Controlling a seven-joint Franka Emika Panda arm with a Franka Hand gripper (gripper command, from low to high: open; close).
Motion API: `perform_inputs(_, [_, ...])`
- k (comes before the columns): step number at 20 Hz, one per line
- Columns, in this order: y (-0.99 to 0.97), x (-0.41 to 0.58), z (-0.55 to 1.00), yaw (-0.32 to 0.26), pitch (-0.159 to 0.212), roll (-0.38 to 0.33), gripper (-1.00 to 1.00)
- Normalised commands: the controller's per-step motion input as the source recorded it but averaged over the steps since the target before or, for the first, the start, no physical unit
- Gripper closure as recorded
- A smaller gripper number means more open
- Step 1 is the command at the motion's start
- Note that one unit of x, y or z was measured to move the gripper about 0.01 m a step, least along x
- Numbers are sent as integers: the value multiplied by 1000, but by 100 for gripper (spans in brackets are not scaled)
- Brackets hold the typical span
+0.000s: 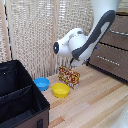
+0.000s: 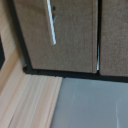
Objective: Move your gripper towards the bottom drawer handle. Grasp the handle gently with your gripper. Apply gentle outward force to slide the bottom drawer open.
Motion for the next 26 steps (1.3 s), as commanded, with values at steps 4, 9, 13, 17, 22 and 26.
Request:
perform_inputs(4, [-419,249,-100,33,89,-203,-100])
perform_inputs(9, [-362,257,-249,27,117,-211,-100])
perform_inputs(13, [-470,215,-305,15,96,-167,-100])
perform_inputs(17, [-414,144,-252,28,49,-116,-100])
perform_inputs(22, [-379,34,-166,32,13,-129,-100])
perform_inputs(26, [-513,0,-17,20,9,-110,-100])
